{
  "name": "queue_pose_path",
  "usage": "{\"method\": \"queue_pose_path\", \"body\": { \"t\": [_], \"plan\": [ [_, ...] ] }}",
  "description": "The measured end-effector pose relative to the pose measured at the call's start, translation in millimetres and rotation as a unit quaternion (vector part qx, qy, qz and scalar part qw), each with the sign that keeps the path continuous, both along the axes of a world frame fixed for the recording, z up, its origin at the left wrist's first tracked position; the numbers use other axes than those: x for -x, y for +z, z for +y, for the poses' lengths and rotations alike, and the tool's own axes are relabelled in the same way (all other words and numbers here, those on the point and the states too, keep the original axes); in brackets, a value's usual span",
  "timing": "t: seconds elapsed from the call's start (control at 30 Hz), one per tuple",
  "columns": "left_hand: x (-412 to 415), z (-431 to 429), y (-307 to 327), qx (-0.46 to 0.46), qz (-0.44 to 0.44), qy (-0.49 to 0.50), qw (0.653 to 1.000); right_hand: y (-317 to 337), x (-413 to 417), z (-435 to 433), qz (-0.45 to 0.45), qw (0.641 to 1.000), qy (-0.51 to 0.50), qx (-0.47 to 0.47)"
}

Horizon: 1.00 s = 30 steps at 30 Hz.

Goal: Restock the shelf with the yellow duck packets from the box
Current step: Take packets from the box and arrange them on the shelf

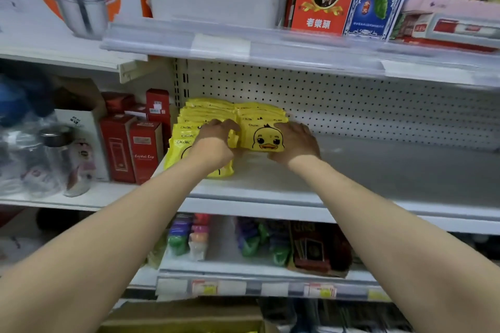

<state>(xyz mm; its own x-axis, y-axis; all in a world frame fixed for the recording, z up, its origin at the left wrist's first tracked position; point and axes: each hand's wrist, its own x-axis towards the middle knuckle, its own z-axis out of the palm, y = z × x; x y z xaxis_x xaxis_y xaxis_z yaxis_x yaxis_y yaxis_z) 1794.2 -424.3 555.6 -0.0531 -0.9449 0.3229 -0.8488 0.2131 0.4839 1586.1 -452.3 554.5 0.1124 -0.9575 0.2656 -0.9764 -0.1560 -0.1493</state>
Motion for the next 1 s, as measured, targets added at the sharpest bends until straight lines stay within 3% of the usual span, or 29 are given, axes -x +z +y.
{"method": "queue_pose_path", "body": {
  "t": [0.1,0.37,0.57,0.8,1.0],
  "plan": [
    [-6.7,29.5,-16.4,-0.008,0.016,0.000,1.000,-0.8,-16.6,45.1,-0.006,0.999,0.009,-0.053],
    [-38.3,109.8,-84.7,-0.060,0.015,0.014,0.998,-54.0,-60.9,148.7,-0.024,0.994,0.084,-0.067],
    [-48.6,164.3,-133.8,0.045,-0.075,0.004,0.996,-118.5,-71.8,184.5,0.005,0.989,0.101,-0.104],
    [-69.3,203.3,-221.7,-0.130,-0.120,0.039,0.983,-202.3,-76.8,204.8,0.016,0.969,0.092,-0.227],
    [-82.5,230.0,-298.0,-0.273,-0.158,0.046,0.948,-278.1,-70.1,218.6,0.046,0.936,0.088,-0.338]
  ]
}}
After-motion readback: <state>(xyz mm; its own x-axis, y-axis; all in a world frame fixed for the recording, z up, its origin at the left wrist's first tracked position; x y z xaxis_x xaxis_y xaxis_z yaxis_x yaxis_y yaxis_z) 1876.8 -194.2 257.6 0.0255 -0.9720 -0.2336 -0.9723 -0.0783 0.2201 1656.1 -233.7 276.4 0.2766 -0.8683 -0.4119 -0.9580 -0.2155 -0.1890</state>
